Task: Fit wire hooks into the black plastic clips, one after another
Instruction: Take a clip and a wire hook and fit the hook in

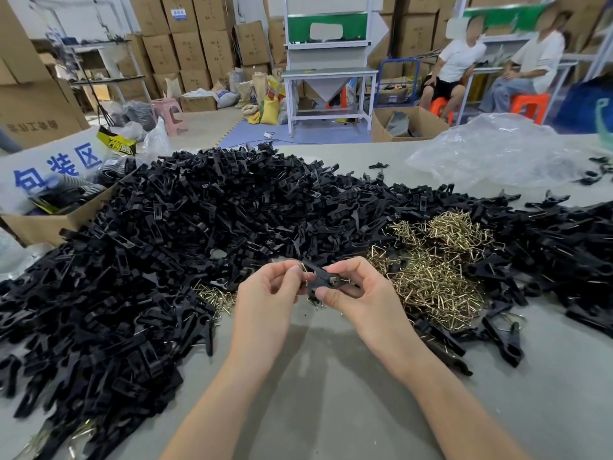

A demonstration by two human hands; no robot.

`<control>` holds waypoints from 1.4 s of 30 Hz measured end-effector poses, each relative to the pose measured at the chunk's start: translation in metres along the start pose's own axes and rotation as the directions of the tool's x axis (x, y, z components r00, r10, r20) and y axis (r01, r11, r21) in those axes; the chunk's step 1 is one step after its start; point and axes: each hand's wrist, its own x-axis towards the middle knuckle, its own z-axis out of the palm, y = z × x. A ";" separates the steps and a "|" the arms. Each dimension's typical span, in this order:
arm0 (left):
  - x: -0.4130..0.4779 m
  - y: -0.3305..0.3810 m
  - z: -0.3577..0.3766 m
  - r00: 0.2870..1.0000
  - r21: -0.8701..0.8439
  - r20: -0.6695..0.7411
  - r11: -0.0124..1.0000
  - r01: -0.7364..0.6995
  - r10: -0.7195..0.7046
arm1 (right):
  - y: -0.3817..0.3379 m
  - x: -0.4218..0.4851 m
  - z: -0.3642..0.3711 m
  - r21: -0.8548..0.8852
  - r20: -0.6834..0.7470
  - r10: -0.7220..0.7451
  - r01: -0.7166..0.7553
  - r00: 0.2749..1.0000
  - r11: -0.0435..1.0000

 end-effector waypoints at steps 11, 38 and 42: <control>-0.001 0.001 -0.002 0.996 0.122 -0.094 0.992 0.017 -0.005 | 0.004 0.000 0.000 -0.012 0.013 -0.012 0.012 1.000 1.000; 0.014 -0.010 -0.056 0.996 0.996 -0.008 0.086 0.000 0.087 | 0.006 0.001 -0.004 -0.107 -0.114 -0.014 0.001 0.993 0.994; 0.017 -0.015 -0.057 0.993 0.968 0.031 0.244 -0.058 0.111 | 0.004 0.001 -0.004 -0.112 -0.109 -0.016 0.003 0.994 0.994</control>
